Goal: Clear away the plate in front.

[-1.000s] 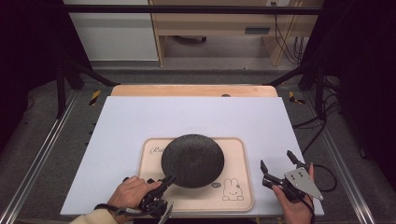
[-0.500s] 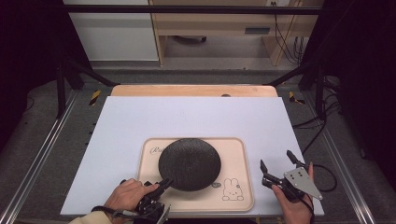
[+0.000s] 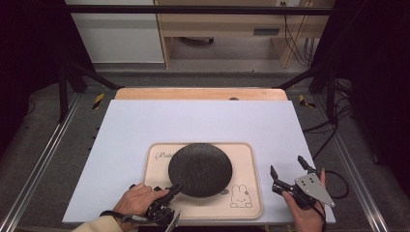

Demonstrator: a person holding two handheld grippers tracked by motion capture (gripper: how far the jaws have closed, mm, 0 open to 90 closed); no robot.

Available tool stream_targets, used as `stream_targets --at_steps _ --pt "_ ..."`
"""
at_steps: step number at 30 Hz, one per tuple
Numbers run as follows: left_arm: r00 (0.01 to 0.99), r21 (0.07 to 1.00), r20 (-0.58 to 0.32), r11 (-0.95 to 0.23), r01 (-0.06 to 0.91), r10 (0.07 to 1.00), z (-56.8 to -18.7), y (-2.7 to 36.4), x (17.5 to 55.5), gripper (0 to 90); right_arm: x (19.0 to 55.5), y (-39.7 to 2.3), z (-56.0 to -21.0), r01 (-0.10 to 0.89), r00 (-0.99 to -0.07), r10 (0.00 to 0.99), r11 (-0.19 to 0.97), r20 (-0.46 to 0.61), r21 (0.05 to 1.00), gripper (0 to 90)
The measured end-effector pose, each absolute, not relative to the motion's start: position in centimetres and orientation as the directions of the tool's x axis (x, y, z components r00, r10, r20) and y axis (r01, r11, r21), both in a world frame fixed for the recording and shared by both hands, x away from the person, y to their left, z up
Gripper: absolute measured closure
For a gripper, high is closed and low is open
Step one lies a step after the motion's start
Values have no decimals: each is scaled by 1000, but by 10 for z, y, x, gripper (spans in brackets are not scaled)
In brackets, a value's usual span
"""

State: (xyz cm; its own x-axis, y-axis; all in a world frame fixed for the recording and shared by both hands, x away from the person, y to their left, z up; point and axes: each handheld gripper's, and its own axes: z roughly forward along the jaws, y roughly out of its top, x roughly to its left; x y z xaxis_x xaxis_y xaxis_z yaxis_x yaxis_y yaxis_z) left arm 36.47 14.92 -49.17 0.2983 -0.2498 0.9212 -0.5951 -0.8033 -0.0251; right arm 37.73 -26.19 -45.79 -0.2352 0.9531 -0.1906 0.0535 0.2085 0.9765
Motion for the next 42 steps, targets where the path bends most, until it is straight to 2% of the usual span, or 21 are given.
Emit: stream_targets --at_steps 16,25,33,42 --pt "319 -39 904 -796 -604 -286 -495 149 367 867 377 -260 -458 52 -239 951 215 -197 975 90" --pt "293 -93 893 -778 -621 -341 -501 152 369 850 377 -260 -457 52 -239 951 214 -196 975 90" --pt "307 -83 887 -774 -627 -344 -502 152 369 837 376 -262 -457 52 -237 951 214 -196 975 89" --pt "356 -4 895 -801 -598 -270 -487 171 367 631 376 -262 -457 54 -239 952 210 -192 976 87"
